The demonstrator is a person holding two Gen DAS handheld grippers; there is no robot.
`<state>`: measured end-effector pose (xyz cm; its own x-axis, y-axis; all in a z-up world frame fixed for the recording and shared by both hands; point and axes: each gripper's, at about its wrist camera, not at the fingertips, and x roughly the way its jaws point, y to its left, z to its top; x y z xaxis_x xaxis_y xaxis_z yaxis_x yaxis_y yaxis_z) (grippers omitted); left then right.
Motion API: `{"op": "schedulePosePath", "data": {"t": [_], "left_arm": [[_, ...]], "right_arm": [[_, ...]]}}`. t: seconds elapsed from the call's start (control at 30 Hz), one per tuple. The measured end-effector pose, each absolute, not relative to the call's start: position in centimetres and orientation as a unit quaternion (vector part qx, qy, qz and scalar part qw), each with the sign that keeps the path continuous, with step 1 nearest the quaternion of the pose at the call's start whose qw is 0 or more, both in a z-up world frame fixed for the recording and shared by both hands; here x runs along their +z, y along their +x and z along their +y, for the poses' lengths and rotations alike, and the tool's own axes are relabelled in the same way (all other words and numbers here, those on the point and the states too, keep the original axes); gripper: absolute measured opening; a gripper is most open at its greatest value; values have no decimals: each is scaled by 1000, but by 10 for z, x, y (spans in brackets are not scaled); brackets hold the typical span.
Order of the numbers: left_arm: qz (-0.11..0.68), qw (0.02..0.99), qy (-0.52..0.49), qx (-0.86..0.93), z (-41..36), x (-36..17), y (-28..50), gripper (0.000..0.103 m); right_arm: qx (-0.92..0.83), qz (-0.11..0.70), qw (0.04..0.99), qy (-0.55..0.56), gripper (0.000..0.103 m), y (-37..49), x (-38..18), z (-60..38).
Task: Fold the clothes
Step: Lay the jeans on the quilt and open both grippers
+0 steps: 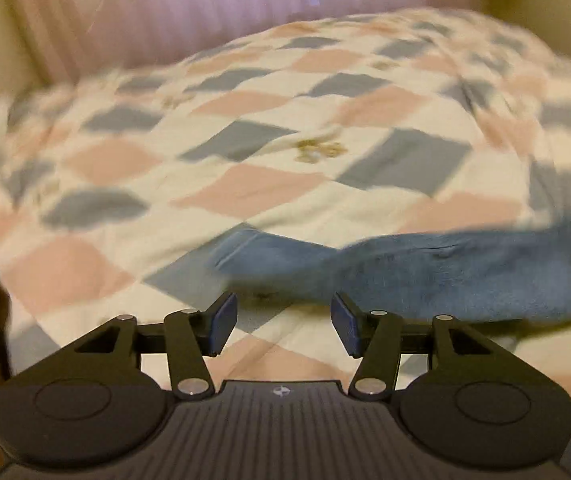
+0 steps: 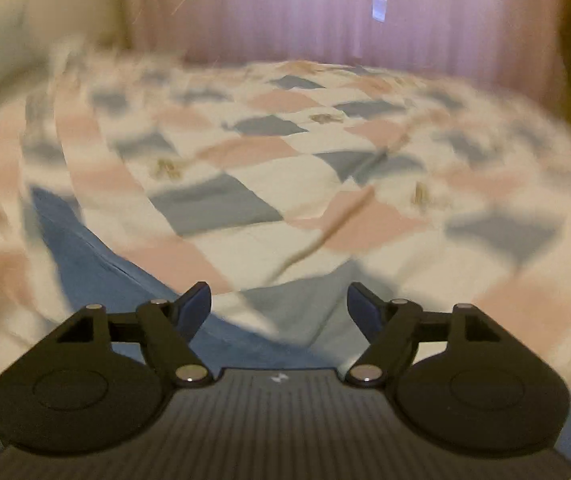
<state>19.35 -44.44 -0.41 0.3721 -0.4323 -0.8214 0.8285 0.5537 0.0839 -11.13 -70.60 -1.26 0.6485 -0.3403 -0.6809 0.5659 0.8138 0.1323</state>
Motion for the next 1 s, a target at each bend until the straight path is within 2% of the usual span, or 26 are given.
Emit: {"op": "schedulePosePath", "data": {"t": [0.07, 0.27, 0.33, 0.47, 0.63, 0.67, 0.7, 0.73, 0.77, 0.93, 1.0], "left_arm": [[434, 781, 205, -400, -432, -12, 204, 67], [515, 767, 107, -368, -425, -79, 226, 67], [507, 787, 73, -344, -428, -95, 231, 66], [511, 794, 33, -327, -437, -125, 249, 55], [529, 794, -70, -291, -447, -154, 278, 55], [529, 794, -84, -287, -451, -158, 282, 52], [530, 793, -94, -284, -455, -160, 285, 33], [531, 792, -95, -286, -459, -159, 287, 8], [529, 790, -95, -295, -459, -151, 287, 0], [460, 812, -53, -355, -425, -60, 267, 1], [447, 816, -33, -364, -399, -31, 260, 5]], "right_arm": [[-270, 334, 872, 236, 73, -139, -21, -695], [-270, 328, 808, 409, 72, -201, -54, -653], [-271, 341, 806, 401, 71, -195, -62, -637], [-257, 353, 812, 387, 71, -179, -71, -617], [-255, 354, 802, 409, 69, -166, -87, -611], [-259, 351, 799, 414, 69, -165, -89, -610], [-262, 348, 796, 420, 69, -165, -91, -610], [-264, 349, 793, 424, 69, -166, -91, -609], [-267, 350, 791, 424, 69, -167, -89, -608], [-267, 351, 784, 436, 69, -176, -80, -602], [-263, 349, 780, 449, 69, -179, -79, -598]]}}
